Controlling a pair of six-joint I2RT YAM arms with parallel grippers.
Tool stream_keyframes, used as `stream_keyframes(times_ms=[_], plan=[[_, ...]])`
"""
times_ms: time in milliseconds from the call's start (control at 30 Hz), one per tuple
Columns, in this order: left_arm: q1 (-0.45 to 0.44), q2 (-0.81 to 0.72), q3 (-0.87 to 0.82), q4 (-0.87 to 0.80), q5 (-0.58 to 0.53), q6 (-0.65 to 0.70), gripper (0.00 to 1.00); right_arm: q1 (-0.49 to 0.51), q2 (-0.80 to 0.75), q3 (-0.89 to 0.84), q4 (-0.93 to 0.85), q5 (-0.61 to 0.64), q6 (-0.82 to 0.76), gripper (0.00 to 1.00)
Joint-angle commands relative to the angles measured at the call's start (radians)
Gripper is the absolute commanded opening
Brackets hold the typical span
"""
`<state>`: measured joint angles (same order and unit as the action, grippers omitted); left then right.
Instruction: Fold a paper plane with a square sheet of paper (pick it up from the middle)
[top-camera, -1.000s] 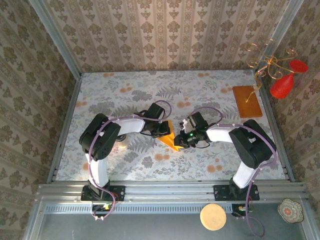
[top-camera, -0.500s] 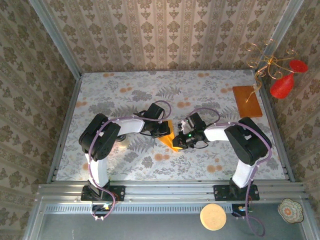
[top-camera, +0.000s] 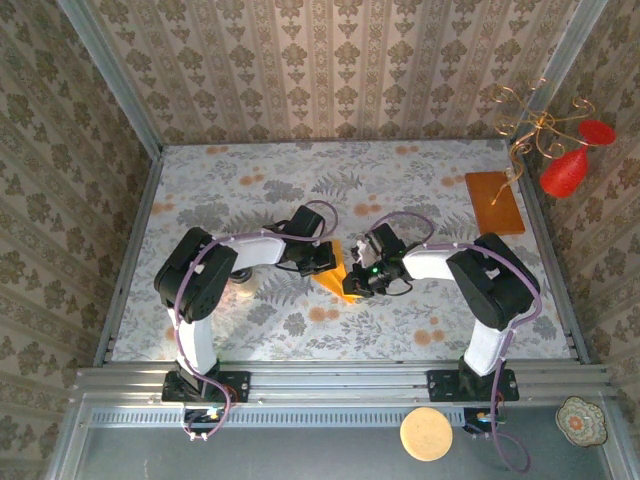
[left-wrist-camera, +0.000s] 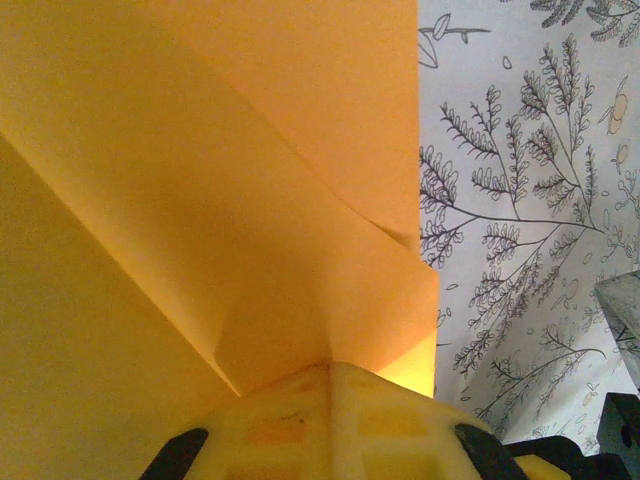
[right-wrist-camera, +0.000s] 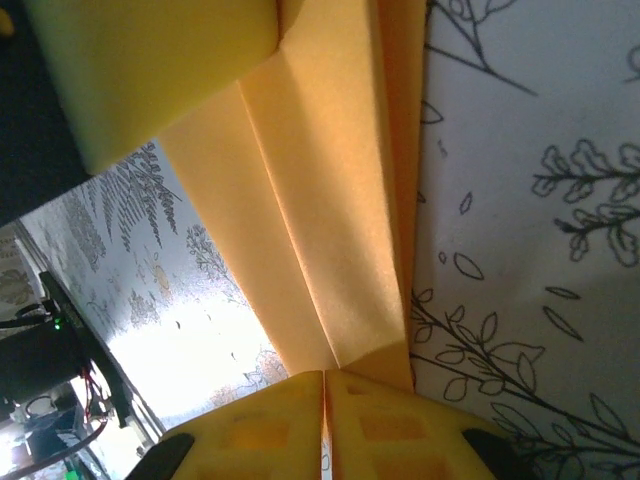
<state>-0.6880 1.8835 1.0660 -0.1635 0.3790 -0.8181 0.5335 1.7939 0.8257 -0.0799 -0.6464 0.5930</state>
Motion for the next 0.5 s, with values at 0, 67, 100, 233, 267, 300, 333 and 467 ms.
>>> stream_keyframes(times_ms=[0, 67, 100, 233, 267, 300, 333, 467], plan=[[0.013, 0.001, -0.004, -0.045, -0.021, 0.01, 0.08, 0.009, 0.036, -0.008, -0.123, 0.097, -0.038, 0.13], [0.018, 0.008, -0.003, -0.049, -0.025, 0.011, 0.08, 0.01, 0.038, -0.008, -0.133, 0.103, -0.042, 0.13], [0.019, 0.011, -0.004, -0.048, -0.025, 0.011, 0.08, 0.01, 0.035, -0.011, -0.131, 0.101, -0.043, 0.13], [0.022, 0.018, -0.017, -0.038, -0.02, 0.009, 0.07, -0.001, -0.04, -0.028, -0.049, 0.023, 0.0, 0.14], [0.022, 0.02, -0.02, -0.035, -0.019, 0.007, 0.07, -0.009, -0.08, -0.036, -0.006, 0.0, 0.033, 0.15], [0.022, 0.02, -0.026, -0.029, -0.017, 0.007, 0.07, -0.017, -0.119, -0.042, 0.03, -0.009, 0.059, 0.17], [0.022, 0.02, -0.03, -0.022, -0.016, 0.005, 0.07, -0.024, -0.158, -0.044, 0.054, -0.006, 0.08, 0.21], [0.022, 0.021, -0.037, -0.006, -0.01, 0.004, 0.07, -0.036, -0.219, -0.013, 0.011, 0.083, 0.089, 0.26]])
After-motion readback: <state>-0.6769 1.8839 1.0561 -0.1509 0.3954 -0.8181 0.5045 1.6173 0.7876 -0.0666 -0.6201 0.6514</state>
